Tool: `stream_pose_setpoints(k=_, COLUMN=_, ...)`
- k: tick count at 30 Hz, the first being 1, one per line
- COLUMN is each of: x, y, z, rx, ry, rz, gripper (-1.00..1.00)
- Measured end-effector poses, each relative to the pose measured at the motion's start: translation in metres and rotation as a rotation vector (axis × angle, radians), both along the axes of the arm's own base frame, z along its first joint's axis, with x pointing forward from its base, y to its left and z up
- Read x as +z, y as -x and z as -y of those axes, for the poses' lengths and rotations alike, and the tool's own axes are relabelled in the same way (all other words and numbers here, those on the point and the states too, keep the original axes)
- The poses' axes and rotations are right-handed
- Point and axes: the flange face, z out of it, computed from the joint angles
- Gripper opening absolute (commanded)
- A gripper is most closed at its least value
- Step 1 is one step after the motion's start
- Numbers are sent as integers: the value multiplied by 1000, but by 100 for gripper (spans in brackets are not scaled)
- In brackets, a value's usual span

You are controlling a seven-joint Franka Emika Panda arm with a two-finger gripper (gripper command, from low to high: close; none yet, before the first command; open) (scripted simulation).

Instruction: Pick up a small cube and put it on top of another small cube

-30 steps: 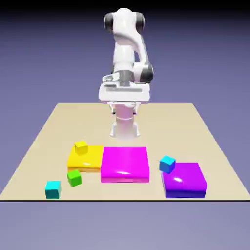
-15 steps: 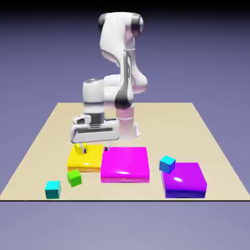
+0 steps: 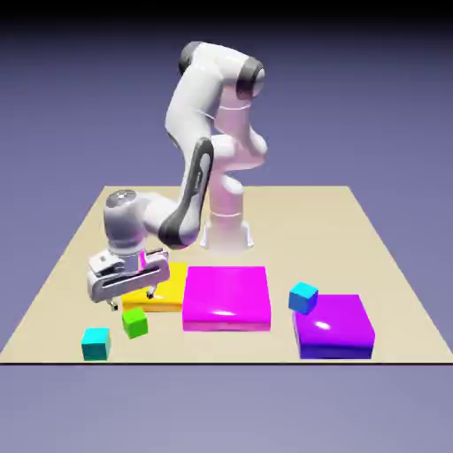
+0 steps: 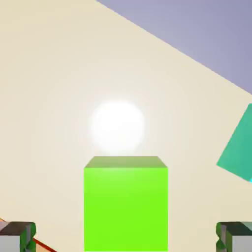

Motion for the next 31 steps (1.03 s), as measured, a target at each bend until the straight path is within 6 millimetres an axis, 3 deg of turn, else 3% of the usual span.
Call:
stream_pose_setpoints(k=2, x=-28, y=2, z=0, rx=-2, ry=-3, rz=-1, gripper=0)
stream_pose_setpoints(k=3, x=-31, y=3, z=0, rx=-3, ry=-4, rz=-2, gripper=-100)
stream_pose_setpoints(k=5, x=-31, y=3, z=0, rx=-3, ry=-4, rz=-2, gripper=-100)
stream_pose_setpoints(k=10, x=36, y=1, z=-1, rx=-2, ry=-4, rz=-2, gripper=-100)
stream_pose_setpoints(k=13, x=62, y=-38, z=-106, rx=185, ry=-57, rz=-9, gripper=-100)
stream_pose_setpoints(k=16, x=94, y=-53, z=-219, rx=388, ry=-77, rz=-19, gripper=-100)
stream_pose_setpoints(k=19, x=132, y=-37, z=-344, rx=620, ry=-59, rz=-23, gripper=-100)
stream_pose_setpoints(k=22, x=174, y=3, z=-437, rx=808, ry=-6, rz=-5, gripper=-100)
stream_pose_setpoints(k=24, x=174, y=-2, z=-425, rx=781, ry=-4, rz=-4, gripper=-100)
stream_pose_setpoints(k=26, x=142, y=4, z=-441, rx=816, ry=-5, rz=-4, gripper=-100)
stream_pose_setpoints(k=28, x=109, y=-1, z=-427, rx=788, ry=-4, rz=-4, gripper=-100)
stream_pose_setpoints(k=29, x=104, y=0, z=-427, rx=788, ry=-3, rz=-4, gripper=100)
stream_pose_setpoints(k=31, x=105, y=0, z=-427, rx=788, ry=-3, rz=-3, gripper=100)
